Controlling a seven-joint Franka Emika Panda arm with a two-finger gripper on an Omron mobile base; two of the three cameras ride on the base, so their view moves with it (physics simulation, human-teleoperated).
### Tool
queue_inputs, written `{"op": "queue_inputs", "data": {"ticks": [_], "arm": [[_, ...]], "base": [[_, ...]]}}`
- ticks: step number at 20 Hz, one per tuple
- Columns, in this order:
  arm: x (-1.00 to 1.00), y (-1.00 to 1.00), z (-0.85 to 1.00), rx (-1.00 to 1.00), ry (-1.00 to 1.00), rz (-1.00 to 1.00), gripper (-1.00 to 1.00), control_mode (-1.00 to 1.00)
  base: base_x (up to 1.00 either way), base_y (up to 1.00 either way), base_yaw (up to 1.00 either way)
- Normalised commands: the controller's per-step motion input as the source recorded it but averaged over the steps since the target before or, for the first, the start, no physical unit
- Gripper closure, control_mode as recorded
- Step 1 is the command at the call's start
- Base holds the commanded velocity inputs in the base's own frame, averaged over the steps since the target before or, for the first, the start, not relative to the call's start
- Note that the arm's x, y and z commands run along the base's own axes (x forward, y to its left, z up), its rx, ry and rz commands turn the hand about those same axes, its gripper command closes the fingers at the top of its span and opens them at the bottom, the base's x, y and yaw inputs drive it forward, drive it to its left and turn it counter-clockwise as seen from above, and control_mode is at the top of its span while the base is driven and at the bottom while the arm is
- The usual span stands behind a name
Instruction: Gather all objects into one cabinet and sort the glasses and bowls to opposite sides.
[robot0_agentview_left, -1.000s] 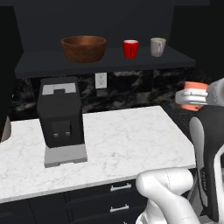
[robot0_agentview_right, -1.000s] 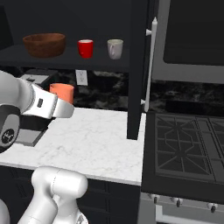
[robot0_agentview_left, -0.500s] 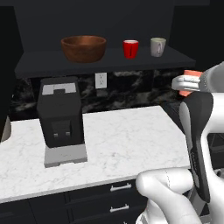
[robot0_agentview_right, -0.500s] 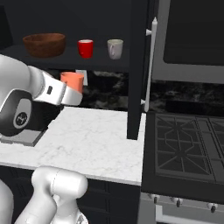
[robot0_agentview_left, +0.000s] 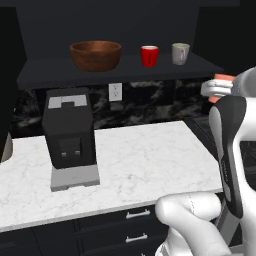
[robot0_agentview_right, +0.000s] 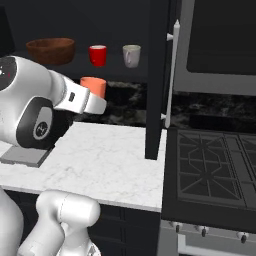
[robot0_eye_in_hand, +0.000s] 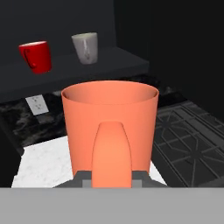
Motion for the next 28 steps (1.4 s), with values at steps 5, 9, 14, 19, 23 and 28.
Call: {"op": "queue_inputs", "data": {"ticks": [5, 9, 14, 19, 23, 28], "arm": [[0.00, 0.00, 0.00, -0.05, -0.08, 0.00, 1.00, -1.00], [0.00, 0.00, 0.07, -0.02, -0.10, 0.00, 1.00, -1.00], [0.06, 0.04, 0.19, -0.01, -0.07, 0.00, 1.00, -1.00], [0.18, 0.14, 0.22, 0.00, -0.04, 0.00, 1.00, -1.00], [0.17, 0.00, 0.18, 0.00, 0.00, 0.00, 1.00, -1.00], [0.18, 0.00, 0.17, 0.00, 0.00, 0.00, 1.00, -1.00]], "base": [[0.00, 0.00, 0.00], [0.00, 0.00, 0.00], [0.00, 0.00, 0.00], [0.00, 0.00, 0.00], [0.00, 0.00, 0.00], [0.00, 0.00, 0.00]]}}
